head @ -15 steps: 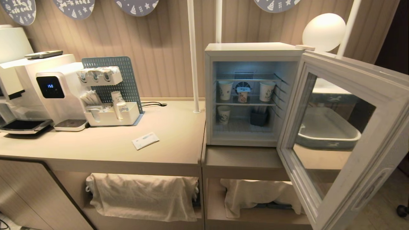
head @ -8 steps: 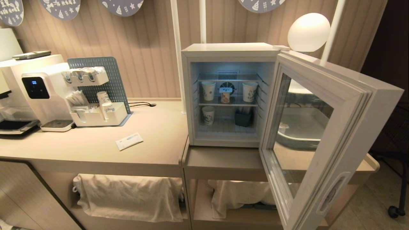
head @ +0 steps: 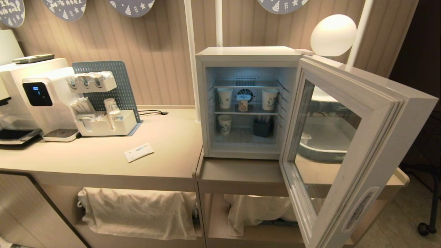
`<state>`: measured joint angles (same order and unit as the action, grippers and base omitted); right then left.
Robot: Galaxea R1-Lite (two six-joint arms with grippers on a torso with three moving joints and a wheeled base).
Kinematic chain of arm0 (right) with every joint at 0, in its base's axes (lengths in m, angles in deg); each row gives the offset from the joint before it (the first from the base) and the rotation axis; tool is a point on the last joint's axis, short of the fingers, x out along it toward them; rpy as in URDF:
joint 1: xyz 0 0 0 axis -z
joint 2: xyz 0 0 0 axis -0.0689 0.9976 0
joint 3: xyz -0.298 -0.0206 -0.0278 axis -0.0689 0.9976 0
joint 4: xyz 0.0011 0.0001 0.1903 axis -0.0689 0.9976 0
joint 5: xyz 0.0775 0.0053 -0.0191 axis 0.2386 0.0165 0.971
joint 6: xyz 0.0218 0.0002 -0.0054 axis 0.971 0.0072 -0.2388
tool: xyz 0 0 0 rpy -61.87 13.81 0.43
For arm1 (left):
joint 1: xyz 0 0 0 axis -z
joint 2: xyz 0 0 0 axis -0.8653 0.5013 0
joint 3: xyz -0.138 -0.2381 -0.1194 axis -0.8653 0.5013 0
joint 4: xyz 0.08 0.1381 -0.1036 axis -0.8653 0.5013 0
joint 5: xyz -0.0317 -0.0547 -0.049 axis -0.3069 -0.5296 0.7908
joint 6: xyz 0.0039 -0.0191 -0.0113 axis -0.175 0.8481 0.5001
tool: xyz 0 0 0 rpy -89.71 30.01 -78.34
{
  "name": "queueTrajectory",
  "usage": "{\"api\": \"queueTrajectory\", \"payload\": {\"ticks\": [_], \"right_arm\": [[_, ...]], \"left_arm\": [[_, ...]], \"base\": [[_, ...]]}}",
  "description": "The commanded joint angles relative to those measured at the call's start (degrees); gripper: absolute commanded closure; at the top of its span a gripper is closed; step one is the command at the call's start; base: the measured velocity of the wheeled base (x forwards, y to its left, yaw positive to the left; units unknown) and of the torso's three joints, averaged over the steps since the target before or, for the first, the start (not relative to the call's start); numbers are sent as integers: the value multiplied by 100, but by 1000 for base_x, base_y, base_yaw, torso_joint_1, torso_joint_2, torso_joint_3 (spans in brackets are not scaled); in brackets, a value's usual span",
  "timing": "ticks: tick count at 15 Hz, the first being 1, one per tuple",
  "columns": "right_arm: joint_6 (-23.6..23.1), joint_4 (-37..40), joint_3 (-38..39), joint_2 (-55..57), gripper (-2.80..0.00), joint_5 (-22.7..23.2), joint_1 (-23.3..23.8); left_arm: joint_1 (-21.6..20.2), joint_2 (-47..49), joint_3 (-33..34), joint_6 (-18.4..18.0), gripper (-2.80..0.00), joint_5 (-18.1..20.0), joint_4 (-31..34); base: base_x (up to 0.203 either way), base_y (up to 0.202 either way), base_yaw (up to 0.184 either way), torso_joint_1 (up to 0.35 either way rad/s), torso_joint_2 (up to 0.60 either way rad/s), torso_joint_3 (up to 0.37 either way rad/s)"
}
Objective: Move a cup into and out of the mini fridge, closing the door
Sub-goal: Close the freezer door
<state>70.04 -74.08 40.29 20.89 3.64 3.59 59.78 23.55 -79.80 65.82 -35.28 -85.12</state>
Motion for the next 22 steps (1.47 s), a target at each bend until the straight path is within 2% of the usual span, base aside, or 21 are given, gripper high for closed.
{"api": "queueTrajectory", "payload": {"ticks": [1, 2, 3, 4, 6, 8, 10, 11, 13, 15, 16, 20, 21, 22], "right_arm": [[248, 70, -835, 1902, 0, 200, -41], [360, 73, -1181, 2615, 0, 582, -55], [427, -56, -1433, 3243, 0, 1162, -45], [444, -358, -1577, 3762, 0, 1942, -17], [409, -1339, -1640, 4437, 0, 3963, 46], [263, -2046, -1543, 4950, 0, 5399, 156], [-93, -2410, -1435, 5382, 0, 6489, 319], [-189, -2486, -1405, 5548, 0, 6785, 363], [-223, -2523, -1404, 5770, 0, 6894, 369], [-184, -2514, -1696, 6088, 0, 6617, 242], [-117, -2514, -1881, 6278, 0, 6203, 45], [595, -2904, -2896, 7400, 0, 3507, -1165], [710, -3122, -3147, 7748, 0, 3015, -1454], [779, -3257, -3406, 8033, 0, 2706, -1706]], "left_arm": [[-4, -1, 9, -2, 0, -1, 0], [-4, -1, 9, -2, 0, -1, 0], [-4, -1, 9, 5, 0, -1, 0], [-4, -1, 9, 6, 0, -1, 0], [-4, -1, 9, 6, 0, -1, 0], [-4, -1, 9, 6, 0, -1, 0], [-4, 2, 9, 15, 0, -8, 0], [-4, -1, 9, 15, 0, -1, 0], [-4, -1, 9, 15, 0, -10, 0], [-4, -1, 9, 15, 0, -2, -8], [-4, -1, 9, 15, 0, -1, 0], [-4, -1, 9, 15, 0, -10, -9], [-4, -1, 9, 24, 0, -10, -9], [-4, -1, 9, 24, 0, -10, -9]], "base": [[0, 0, 0, 0, 0, 0], [0, 0, 0, 0, 0, 0], [0, 0, 0, 0, 0, 0], [0, 0, 0, 0, 0, 0], [0, 0, 0, 0, 0, 0], [0, 0, 0, 0, 0, 0], [0, 0, 0, 0, 0, 0], [0, 0, 0, 0, 0, 0], [0, 0, 0, 0, 0, 0], [0, 0, 0, 0, 0, 0], [0, 0, 0, 0, 0, 0], [0, 0, 0, 0, 0, 0], [0, 0, 0, 0, 0, 0], [0, 0, 0, 0, 0, 0]]}}
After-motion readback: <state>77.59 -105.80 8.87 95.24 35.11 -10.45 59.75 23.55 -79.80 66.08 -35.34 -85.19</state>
